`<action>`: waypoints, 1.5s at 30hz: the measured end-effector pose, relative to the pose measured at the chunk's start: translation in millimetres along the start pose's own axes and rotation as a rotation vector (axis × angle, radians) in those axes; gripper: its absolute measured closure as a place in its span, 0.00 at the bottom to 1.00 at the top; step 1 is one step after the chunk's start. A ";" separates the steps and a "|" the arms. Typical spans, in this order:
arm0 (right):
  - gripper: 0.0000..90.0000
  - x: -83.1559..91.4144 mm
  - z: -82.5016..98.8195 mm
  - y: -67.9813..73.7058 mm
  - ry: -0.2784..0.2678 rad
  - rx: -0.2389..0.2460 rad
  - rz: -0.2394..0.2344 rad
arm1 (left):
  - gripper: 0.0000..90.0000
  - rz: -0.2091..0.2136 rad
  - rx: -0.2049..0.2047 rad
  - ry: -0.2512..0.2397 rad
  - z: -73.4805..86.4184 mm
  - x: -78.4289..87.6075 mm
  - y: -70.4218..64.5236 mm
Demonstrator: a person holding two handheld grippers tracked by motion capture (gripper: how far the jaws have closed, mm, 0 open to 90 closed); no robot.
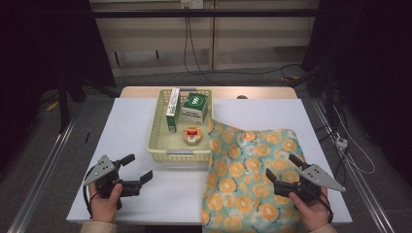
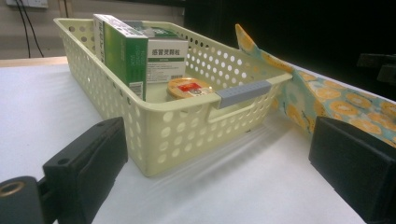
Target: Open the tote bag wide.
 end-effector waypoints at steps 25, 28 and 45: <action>0.05 -28.2 -11.4 39.2 0.143 0.108 -0.062 | 0.05 0.010 -0.015 0.017 0.9 -3.3 -5.8; 0.05 -43.1 -8.2 60.3 0.188 0.091 -0.135 | 0.05 0.012 -0.012 0.018 1.7 -2.0 -5.5; 0.12 -108.4 11.0 145.5 0.364 0.146 -0.224 | 0.05 0.030 -0.007 0.015 1.6 -3.2 -7.6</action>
Point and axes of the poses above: each handheld gripper's, and its own axes: x roughly backward along the jaws, z roughly out of its underside, y roughly to its left, the point moved 6 cm from there along -x, roughly forward along the jaws, and after that the axes turned 6 degrees about -x, right-handed, at the moved point
